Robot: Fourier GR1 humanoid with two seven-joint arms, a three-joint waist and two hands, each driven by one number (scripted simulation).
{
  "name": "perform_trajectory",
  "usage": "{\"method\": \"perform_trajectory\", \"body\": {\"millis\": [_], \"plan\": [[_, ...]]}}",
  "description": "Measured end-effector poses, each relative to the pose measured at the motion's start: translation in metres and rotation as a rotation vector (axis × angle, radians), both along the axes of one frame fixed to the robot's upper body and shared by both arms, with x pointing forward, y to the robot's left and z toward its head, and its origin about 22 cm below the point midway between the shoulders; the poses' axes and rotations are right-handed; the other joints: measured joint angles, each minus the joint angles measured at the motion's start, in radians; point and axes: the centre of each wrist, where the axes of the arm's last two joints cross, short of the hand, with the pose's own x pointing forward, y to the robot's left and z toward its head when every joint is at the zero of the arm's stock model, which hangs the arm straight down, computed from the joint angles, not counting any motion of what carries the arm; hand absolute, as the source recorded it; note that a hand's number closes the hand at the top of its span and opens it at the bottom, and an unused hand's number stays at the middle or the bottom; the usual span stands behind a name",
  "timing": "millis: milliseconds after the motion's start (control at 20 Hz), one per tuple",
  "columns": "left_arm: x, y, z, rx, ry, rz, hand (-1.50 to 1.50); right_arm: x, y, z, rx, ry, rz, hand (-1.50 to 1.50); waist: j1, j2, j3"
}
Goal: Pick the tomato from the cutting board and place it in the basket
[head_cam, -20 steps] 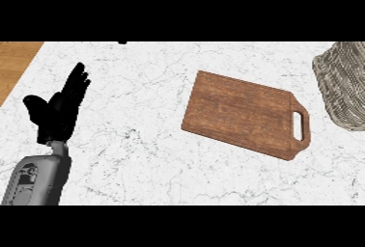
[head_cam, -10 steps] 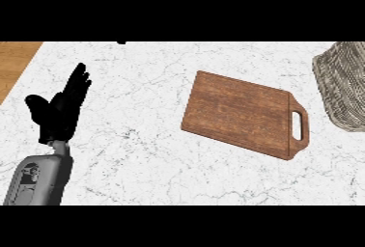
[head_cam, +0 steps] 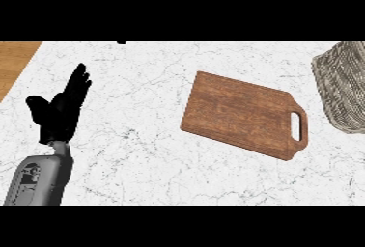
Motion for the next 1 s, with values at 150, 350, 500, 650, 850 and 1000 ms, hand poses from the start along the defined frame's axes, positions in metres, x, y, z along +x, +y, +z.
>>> {"method": "perform_trajectory", "body": {"millis": [150,350,500,650,850,1000], "plan": [[0.000,-0.001,0.001,0.000,-0.001,0.000,0.00,0.005,0.004,0.006,-0.038,-0.078,-0.002,-1.50,0.002,-0.001,0.001],[-0.002,0.000,0.002,-0.002,0.001,-0.002,0.00,0.006,0.004,0.012,-0.103,-0.207,-0.020,-1.50,0.000,-0.003,0.005],[-0.004,0.002,0.002,0.001,0.004,0.003,0.00,0.006,0.002,0.022,-0.149,-0.324,-0.042,-1.50,-0.002,-0.003,0.009],[-0.003,0.005,0.002,0.000,0.007,0.009,0.00,0.007,0.002,0.030,-0.192,-0.449,-0.080,-1.50,-0.011,-0.005,0.010],[-0.004,0.005,0.003,0.008,0.014,0.018,0.00,0.007,0.004,0.031,-0.219,-0.571,-0.135,-1.50,-0.026,-0.013,0.010],[-0.010,0.009,0.001,0.006,0.023,0.036,0.00,0.008,0.007,0.027,-0.228,-0.656,-0.174,-1.50,-0.040,-0.022,0.009]]}}
